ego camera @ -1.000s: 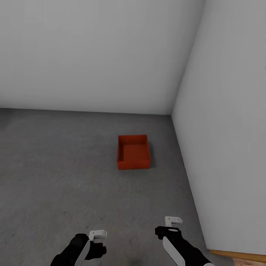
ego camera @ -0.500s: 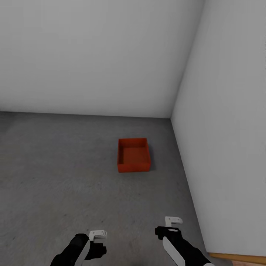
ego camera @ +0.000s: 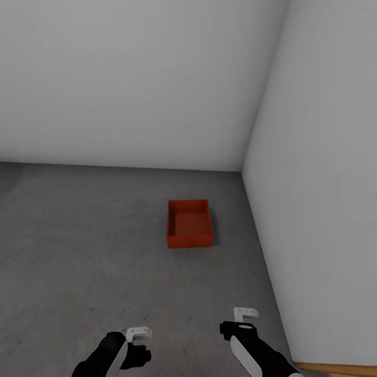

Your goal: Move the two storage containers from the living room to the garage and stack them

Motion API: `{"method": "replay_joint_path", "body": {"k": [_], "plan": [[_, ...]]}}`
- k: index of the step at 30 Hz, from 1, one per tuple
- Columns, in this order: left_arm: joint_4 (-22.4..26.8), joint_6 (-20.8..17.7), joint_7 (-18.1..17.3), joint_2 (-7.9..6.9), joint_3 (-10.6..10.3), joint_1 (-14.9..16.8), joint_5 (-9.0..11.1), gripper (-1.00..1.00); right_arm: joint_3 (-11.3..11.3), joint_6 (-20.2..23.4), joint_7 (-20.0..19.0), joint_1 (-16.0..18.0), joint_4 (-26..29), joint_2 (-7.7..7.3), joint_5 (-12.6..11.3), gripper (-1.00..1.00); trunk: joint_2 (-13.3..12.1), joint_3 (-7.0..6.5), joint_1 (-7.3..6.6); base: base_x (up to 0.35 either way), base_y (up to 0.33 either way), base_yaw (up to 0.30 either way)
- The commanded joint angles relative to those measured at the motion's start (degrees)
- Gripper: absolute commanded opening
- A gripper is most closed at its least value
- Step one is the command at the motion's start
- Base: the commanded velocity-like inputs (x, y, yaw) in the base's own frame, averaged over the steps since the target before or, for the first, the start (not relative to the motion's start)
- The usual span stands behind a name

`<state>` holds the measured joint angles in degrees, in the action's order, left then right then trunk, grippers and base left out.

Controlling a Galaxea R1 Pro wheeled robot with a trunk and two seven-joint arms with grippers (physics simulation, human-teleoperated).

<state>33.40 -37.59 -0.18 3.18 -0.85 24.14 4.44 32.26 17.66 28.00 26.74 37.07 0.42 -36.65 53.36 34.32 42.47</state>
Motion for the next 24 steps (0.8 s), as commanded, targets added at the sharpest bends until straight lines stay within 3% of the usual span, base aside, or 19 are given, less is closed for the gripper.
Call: {"method": "replay_joint_path", "body": {"k": [1,13,24], "plan": [[0.1,-0.3,0.1,-0.02,-0.1,0.0,0.4,1.00,0.3,0.2,0.4,0.1,-0.2,-0.02,-0.4,1.00,0.0,-0.04,0.01,0.000,0.000,0.000],[-0.5,-0.3,-0.1,0.01,0.0,-0.9,0.9,1.00,0.3,0.0,0.3,0.1,-7.6,0.10,-0.4,1.00,0.0,-0.90,0.01,0.000,0.000,-0.007],[-0.9,-0.3,-0.4,-0.06,1.1,-1.7,1.5,1.00,0.3,0.0,0.3,0.1,-10.6,0.02,-0.7,1.00,0.0,-0.94,0.01,0.000,0.000,-0.001]]}}
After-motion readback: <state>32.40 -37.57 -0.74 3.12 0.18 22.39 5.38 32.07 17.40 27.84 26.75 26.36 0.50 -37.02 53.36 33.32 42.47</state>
